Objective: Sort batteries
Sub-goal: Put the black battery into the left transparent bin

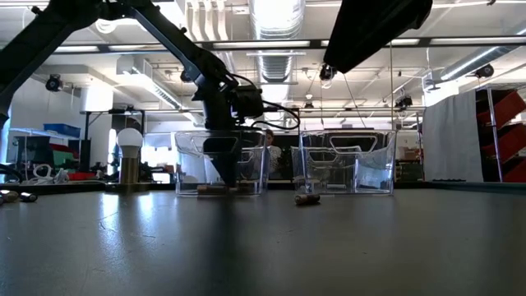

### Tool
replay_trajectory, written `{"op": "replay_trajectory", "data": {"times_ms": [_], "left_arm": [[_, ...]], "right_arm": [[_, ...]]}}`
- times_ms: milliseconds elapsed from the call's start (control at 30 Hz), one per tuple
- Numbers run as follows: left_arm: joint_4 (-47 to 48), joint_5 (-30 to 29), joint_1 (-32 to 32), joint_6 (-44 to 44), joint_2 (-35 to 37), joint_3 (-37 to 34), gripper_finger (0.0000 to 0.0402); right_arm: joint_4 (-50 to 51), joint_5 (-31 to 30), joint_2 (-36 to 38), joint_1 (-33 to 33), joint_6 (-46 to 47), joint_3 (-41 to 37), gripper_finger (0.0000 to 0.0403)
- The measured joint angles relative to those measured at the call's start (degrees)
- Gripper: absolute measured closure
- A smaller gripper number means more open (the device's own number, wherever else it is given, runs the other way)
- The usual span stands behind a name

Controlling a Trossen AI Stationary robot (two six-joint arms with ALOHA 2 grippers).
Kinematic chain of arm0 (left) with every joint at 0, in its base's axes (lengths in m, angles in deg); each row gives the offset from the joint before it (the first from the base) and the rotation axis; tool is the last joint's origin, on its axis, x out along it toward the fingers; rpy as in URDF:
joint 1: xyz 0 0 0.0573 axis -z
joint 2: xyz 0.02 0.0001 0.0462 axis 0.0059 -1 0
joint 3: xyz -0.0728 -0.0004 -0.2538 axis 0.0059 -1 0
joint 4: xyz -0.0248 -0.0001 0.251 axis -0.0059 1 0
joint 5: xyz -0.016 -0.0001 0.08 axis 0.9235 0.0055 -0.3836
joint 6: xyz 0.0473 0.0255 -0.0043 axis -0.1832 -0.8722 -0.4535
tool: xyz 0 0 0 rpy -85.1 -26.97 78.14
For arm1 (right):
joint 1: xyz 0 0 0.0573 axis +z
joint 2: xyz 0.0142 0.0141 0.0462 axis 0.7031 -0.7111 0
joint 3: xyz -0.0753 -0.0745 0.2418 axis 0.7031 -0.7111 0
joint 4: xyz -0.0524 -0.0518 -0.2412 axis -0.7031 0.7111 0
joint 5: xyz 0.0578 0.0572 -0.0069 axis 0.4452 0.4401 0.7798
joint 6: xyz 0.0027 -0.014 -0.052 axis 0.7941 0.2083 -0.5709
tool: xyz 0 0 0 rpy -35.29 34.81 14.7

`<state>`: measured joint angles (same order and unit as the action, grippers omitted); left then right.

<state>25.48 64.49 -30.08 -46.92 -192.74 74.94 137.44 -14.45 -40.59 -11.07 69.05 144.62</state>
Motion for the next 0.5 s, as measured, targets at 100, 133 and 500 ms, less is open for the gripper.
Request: {"op": "replay_trajectory", "data": {"times_ms": [100,133,500], "left_arm": [[-0.3,0.0,0.0,-0.5,0.0,0.0,0.0327],[-0.5,0.0,0.0,-0.6,0.0,0.0,0.0327],[-0.6,0.0,0.0,2.0,2.5,-0.1,0.0327]], "right_arm": [[0.0,0.1,0.0,0.0,0.0,0.0,0.0199],[0.0,0.1,0.0,0.0,0.0,0.0,0.0198],[-0.3,0.4,-0.4,-1.3,-9.0,-0.1,0.0197]]}}
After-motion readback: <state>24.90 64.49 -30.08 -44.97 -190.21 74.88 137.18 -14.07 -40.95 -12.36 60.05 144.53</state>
